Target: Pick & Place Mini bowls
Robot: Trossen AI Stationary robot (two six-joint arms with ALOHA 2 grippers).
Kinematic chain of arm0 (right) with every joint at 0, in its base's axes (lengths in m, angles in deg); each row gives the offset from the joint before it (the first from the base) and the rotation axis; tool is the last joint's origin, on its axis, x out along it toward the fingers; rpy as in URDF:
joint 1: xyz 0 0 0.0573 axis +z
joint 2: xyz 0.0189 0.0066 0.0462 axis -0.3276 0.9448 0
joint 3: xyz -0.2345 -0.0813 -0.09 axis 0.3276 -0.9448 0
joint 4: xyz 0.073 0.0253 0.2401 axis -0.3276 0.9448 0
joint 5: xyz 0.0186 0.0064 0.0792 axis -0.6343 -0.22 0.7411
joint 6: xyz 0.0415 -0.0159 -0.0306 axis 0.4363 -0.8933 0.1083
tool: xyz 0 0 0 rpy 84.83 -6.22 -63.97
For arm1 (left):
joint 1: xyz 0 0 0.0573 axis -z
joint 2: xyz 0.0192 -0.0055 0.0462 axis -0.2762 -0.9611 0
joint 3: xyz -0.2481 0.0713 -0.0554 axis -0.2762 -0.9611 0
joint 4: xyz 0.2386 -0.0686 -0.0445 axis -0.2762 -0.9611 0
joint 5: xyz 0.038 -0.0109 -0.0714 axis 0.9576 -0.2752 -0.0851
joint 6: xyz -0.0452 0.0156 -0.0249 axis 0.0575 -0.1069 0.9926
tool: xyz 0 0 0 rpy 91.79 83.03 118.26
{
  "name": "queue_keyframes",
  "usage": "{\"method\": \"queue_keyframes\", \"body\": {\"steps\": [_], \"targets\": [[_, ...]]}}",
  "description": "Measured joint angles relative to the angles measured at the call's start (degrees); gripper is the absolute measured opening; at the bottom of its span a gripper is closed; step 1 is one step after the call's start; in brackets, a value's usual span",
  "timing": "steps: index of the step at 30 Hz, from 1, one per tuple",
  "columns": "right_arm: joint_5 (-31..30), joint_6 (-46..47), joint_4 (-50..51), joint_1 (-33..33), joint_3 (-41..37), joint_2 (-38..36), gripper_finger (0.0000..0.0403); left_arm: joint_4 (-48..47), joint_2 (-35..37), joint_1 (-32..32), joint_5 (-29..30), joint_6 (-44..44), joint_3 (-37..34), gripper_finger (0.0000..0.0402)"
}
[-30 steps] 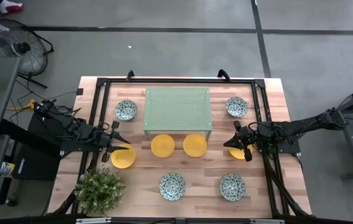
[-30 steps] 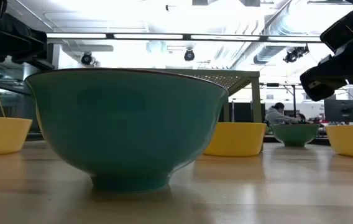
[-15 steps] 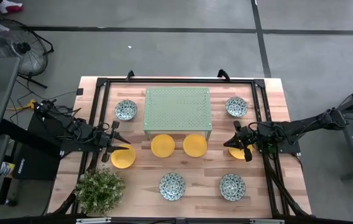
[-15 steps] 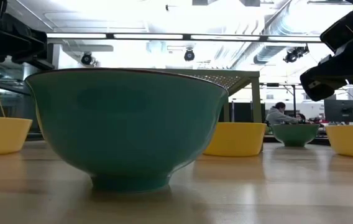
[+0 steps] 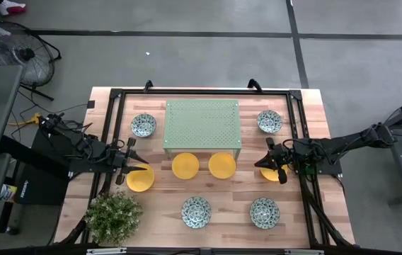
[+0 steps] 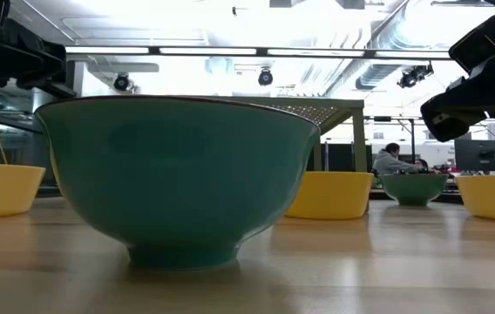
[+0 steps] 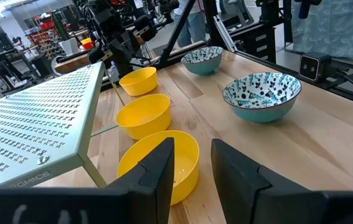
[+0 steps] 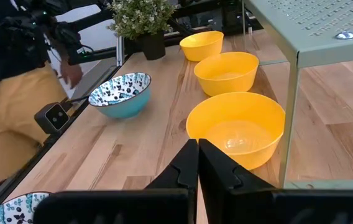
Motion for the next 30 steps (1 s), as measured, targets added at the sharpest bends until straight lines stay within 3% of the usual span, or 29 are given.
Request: {"method": "queue_keyframes", "body": {"steps": [20,25,30], "targets": [[-0.01,-0.26,-0.02,-0.02,0.0,0.0,0.0,0.01,0.01,-0.01,0.01,0.0,0.01,0.0104],[-4.94,-15.02,-0.02,-0.02,0.0,0.01,0.0,0.0,0.01,0.01,0.0,-0.01,0.02,0.0104],[-10.6,-21.64,-0.18,-0.03,0.0,0.02,0.0,0.0,0.0,0.0,0.01,0.0,0.0,0.0104]]}}
